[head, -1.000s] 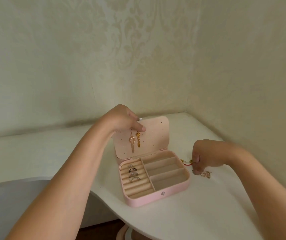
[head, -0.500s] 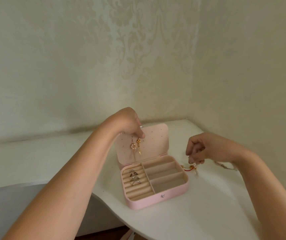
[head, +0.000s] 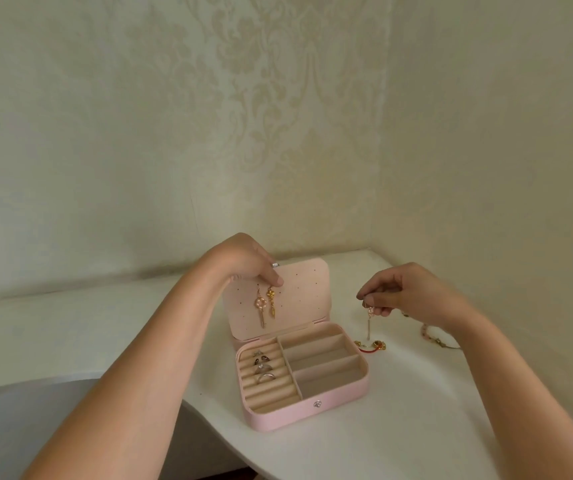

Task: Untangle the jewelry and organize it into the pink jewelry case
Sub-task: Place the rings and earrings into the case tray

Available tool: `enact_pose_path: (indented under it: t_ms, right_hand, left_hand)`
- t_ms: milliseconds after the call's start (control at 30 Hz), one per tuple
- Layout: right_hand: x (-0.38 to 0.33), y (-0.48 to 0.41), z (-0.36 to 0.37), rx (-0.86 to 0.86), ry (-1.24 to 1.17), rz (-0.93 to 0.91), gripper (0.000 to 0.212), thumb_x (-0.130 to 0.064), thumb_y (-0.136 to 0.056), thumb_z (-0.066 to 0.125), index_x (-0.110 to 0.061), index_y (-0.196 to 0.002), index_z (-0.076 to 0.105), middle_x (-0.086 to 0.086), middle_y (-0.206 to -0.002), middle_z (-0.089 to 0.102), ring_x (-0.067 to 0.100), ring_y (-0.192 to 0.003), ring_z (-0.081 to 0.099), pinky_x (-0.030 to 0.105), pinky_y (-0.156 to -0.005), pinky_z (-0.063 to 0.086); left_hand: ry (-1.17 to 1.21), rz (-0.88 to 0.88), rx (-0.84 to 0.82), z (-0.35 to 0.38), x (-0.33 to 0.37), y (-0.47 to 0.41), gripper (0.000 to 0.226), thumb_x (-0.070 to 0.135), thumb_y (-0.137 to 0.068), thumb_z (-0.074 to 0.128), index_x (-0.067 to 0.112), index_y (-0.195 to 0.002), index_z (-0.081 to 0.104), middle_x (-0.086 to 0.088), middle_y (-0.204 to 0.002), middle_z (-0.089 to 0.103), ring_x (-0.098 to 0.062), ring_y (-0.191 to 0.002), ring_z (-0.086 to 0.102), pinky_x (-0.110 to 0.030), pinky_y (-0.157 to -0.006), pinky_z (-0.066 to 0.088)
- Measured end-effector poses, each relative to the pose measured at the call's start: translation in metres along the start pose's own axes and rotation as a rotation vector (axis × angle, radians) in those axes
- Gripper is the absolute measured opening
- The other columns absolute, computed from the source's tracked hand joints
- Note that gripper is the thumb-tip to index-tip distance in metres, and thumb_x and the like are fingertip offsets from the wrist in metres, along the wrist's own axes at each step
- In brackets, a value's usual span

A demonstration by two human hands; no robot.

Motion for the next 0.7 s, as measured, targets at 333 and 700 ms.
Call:
enact_pose_path:
  t_ms: [333,700]
  right_hand:
    - [-0.008,-0.006,0.009,0.183,-0.250,-0.118,0.017,0.006,-0.085,0.064,-0.008,-0.080,0.071,0.004,-0.066,0.069,0.010,-0.057,0.062,0.016,-0.060,0.051]
    - [-0.038,-0.019,0.042,0.308,-0.208,-0.189,0.019,-0.005,-0.084,0.068,-0.022,-0.075,0.071,-0.013,-0.078,0.068,0.000,-0.051,0.047,0.014,-0.057,0.039]
  left_hand:
    - [0.022,-0.040,-0.015,0.005,0.000,-0.001,0.031,0.009,-0.071,0.082,0.016,-0.096,0.067,-0.002,-0.090,0.061,-0.021,-0.095,0.056,-0.024,-0.084,0.041]
    - [-0.411,0.098,0.032,0.001,0.010,0.004,0.024,0.027,-0.084,0.072,0.010,-0.096,0.062,-0.008,-0.101,0.059,-0.024,-0.096,0.056,-0.022,-0.063,0.036]
Point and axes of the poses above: each hand's wrist, its own y-axis away from the middle knuckle, its own z-axis out of the palm, x = y × z, the point moved 1 cm from there along -y, towards the middle knuckle
